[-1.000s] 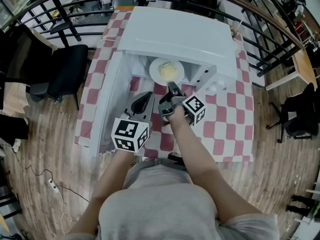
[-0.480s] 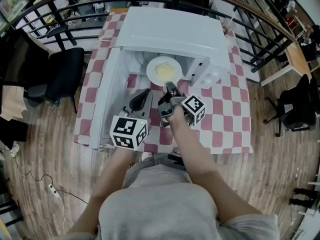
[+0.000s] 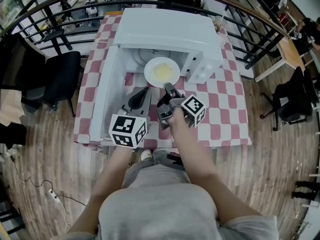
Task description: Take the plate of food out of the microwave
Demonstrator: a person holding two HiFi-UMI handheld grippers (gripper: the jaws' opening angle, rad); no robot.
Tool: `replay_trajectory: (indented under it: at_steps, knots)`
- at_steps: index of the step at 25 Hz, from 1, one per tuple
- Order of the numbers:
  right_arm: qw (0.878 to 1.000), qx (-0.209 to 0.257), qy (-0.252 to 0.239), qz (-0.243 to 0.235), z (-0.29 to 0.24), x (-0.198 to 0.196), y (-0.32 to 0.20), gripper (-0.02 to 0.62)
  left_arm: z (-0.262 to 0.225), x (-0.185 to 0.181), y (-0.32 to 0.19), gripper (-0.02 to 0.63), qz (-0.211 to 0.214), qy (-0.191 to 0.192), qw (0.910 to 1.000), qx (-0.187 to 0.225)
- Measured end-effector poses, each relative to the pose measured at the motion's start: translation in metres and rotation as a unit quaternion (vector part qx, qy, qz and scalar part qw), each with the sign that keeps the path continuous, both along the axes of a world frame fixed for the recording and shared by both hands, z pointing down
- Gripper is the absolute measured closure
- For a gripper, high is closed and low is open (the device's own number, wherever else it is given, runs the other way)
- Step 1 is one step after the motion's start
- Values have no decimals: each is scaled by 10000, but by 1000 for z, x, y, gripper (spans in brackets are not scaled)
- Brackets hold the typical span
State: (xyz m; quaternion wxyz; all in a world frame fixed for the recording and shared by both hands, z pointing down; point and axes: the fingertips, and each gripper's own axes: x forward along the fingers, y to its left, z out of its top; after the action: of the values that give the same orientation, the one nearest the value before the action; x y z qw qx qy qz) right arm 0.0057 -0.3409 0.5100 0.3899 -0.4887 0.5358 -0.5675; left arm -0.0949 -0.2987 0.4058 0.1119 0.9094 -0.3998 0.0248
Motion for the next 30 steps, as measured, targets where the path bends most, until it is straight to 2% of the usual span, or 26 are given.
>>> replay_trajectory:
  at_steps: [13, 24, 30]
  knots:
    - [9998, 94, -59, 159, -26, 1, 35, 564, -6, -7, 11, 603, 13, 102, 9999, 33]
    - [9994, 353, 26, -69, -58, 14, 51, 563, -16, -4, 13, 603, -272, 172, 9994, 103]
    - [9991, 405, -91, -105, -67, 18, 57, 563, -21, -3, 14, 603, -364, 171, 9991, 144]
